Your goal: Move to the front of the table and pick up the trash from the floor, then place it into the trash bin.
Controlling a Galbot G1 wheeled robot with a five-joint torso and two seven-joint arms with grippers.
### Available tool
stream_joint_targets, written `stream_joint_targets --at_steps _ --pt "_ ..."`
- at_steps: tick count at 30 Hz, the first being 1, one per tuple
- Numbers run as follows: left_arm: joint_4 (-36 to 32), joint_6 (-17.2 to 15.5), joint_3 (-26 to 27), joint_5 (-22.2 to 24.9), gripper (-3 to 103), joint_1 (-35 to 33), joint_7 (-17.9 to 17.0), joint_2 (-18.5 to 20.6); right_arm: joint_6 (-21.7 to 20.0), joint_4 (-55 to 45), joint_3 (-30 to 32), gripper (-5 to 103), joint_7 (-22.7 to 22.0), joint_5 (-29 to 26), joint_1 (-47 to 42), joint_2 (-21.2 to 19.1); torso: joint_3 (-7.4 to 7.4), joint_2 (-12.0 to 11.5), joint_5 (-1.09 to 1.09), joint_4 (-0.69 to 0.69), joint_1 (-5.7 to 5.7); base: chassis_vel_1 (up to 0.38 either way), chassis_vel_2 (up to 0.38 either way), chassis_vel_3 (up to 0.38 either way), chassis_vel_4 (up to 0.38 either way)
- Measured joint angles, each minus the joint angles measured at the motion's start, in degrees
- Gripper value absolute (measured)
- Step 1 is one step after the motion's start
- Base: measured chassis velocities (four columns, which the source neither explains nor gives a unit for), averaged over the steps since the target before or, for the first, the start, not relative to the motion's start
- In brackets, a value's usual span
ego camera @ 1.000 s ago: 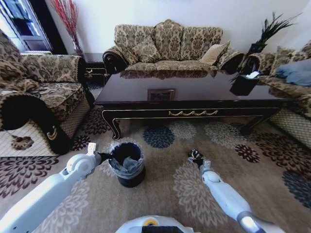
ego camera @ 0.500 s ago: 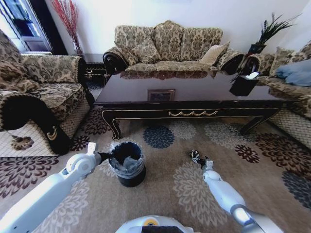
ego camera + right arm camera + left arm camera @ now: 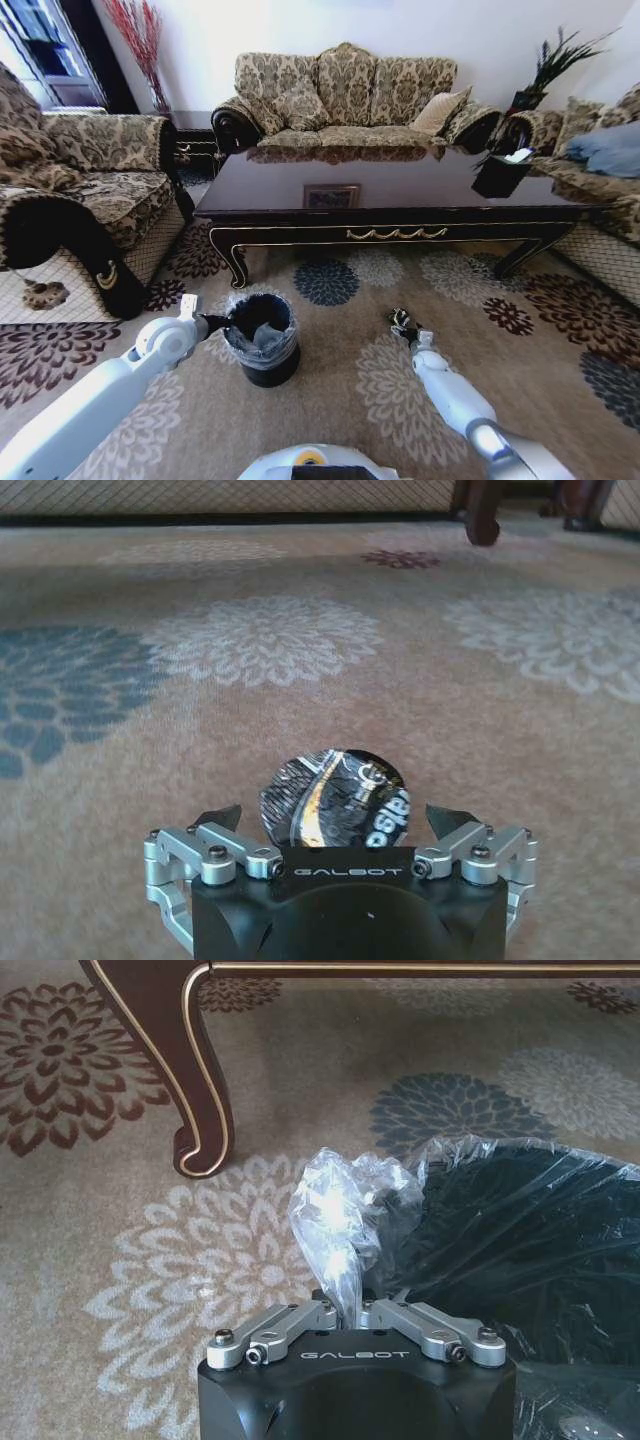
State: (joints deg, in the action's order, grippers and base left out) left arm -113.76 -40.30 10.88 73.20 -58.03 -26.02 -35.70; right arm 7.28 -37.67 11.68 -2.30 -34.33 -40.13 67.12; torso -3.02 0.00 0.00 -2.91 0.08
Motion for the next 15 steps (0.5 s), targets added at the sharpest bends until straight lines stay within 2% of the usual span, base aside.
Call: stream_joint_targets --at_steps 4,10,12,13,15 --pt "-0.56 0.00 -0.18 0.33 4 0.17 -0.12 0.30 -1.19 0.75 1.22 100 -0.11 -2.61 0.88 0.58 0.00 0.00 0.00 -0.03 0.00 0.000 0.000 0.000 0.000" --pt "-0.64 0.02 -0.43 0.45 4 0.42 -0.20 0.23 -1.77 1.95 1.89 101 -0.15 -3.34 1.47 0.61 0.00 0.00 0.00 -0.03 0.01 0.000 0.000 0.000 0.000" --pt "-0.87 0.02 -0.45 0.45 4 0.31 -0.23 0.17 -2.08 2.47 2.25 94 -0.15 -3.55 1.58 0.68 0.00 0.00 0.00 -0.03 0.01 0.000 0.000 0.000 0.000" --pt "-0.87 0.02 -0.45 0.45 4 0.31 -0.23 0.17 -2.08 2.47 2.25 94 -0.15 -3.55 1.58 0.68 0.00 0.00 0.00 -0.03 0.01 0.000 0.000 0.000 0.000" --pt "-1.07 0.04 -0.44 0.45 4 0.09 -0.23 0.15 -2.18 3.18 2.46 84 -0.14 -3.62 1.71 0.78 0.00 0.00 0.01 -0.03 0.01 0.000 0.000 0.000 0.000"
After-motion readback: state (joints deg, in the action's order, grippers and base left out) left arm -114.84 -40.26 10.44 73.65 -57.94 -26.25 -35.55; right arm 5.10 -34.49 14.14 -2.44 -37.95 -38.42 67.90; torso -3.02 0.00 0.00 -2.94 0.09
